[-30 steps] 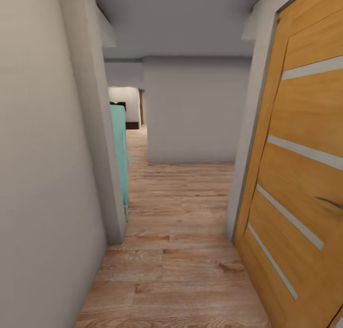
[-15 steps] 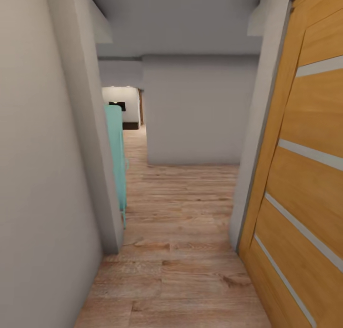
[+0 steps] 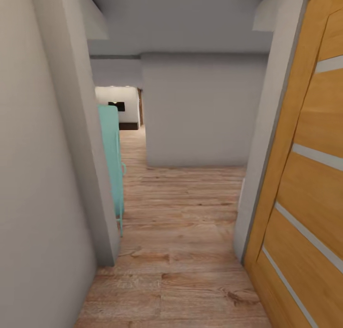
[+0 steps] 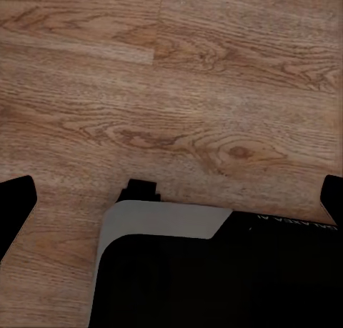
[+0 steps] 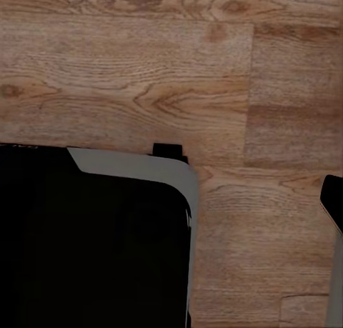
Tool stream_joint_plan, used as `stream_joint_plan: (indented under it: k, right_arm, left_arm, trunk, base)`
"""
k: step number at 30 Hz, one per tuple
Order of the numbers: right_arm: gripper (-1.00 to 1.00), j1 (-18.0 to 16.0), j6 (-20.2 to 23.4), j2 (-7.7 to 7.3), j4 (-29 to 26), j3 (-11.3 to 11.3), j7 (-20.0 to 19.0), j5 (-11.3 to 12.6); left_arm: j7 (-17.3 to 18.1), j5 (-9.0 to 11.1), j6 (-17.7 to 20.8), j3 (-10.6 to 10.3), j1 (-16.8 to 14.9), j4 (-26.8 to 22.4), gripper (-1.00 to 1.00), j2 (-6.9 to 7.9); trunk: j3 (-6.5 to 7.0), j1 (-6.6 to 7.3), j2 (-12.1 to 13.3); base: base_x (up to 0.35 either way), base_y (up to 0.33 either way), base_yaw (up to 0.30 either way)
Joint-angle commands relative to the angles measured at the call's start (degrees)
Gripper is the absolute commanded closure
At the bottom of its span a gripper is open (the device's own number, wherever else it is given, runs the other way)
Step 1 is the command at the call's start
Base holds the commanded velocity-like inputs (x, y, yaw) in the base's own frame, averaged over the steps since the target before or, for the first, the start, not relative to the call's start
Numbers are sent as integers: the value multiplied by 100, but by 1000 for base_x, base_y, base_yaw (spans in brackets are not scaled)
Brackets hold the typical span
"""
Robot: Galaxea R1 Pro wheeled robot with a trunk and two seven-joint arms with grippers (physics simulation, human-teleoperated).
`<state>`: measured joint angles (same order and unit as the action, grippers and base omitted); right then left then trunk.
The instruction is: Move the two storage containers from the living room to the garage. In the garage, place one container on the floor and stack the other container on top of it (either order is fine).
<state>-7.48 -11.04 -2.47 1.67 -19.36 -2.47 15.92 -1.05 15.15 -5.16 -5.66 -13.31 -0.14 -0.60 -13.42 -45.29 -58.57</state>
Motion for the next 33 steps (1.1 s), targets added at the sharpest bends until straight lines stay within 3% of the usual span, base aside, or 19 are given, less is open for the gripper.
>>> stream_joint_plan:
  k: [1, 33]
  right_arm:
    - [-100, -8, -29, 1, 18, -42, -24, 60]
    - [-100, -8, 3, 10, 18, -42, -21, 67]
  left_arm:
    - [-11, 49, -20, -49, -5, 6, -100, -2]
    - [-11, 49, -29, -54, -5, 14, -100, 3]
  trunk:
    - [-7, -4, -4]
    - [-7, -4, -4]
  base:
    - [322, 0, 0]
    - [322, 0, 0]
